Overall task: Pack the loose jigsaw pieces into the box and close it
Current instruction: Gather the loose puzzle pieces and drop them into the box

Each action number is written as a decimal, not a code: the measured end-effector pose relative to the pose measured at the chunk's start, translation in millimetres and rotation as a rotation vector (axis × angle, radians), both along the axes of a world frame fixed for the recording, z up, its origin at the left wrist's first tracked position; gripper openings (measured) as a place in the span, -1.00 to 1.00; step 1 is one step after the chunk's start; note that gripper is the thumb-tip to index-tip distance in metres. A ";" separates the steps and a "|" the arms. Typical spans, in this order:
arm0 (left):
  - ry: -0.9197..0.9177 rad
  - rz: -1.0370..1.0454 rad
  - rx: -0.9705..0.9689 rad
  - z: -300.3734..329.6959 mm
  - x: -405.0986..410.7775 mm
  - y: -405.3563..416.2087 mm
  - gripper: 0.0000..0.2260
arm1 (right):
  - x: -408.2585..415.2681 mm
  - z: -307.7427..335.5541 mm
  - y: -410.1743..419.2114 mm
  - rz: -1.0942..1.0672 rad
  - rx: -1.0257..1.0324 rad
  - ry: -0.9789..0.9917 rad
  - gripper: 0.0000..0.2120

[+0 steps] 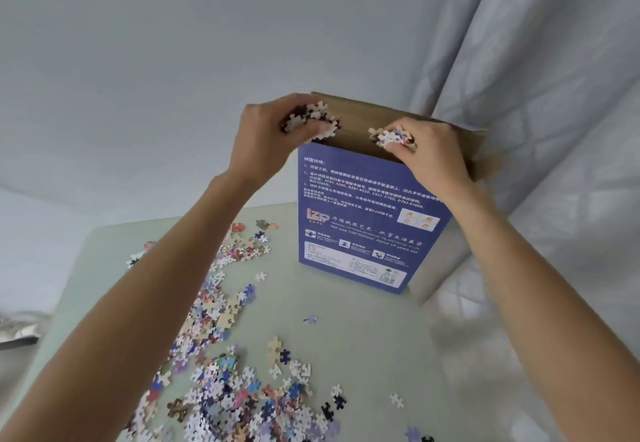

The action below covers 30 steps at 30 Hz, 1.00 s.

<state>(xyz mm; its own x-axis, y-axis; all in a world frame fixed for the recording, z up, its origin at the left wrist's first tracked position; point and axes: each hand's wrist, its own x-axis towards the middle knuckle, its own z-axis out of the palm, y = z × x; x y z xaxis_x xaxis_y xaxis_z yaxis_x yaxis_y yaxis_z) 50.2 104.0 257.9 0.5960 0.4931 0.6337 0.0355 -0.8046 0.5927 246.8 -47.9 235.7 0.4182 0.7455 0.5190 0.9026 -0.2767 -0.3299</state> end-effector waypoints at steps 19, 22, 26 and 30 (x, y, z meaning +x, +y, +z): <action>0.450 -0.164 0.332 -30.6 83.4 9.7 -0.75 | 7.4 -10.7 -10.8 -0.007 0.014 0.061 -0.91; 0.463 -0.144 0.317 -28.0 82.9 9.2 -0.79 | 3.8 -8.1 -8.3 -0.049 -0.015 0.048 -0.88; 0.364 -0.146 0.210 -25.7 83.6 7.3 -0.84 | 0.7 -2.2 -6.2 -0.084 -0.068 -0.009 -0.77; 0.271 -0.137 0.223 -26.3 81.2 5.7 -0.89 | -4.9 0.9 -5.4 0.018 -0.100 -0.019 -0.74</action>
<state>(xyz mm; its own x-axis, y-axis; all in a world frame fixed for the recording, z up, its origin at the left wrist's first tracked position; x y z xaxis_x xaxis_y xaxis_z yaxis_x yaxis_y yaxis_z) 131.4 109.8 231.6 0.8075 0.2653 0.5269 0.0505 -0.9210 0.3863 241.9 -53.3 236.6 0.3949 0.8016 0.4489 0.9136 -0.2909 -0.2843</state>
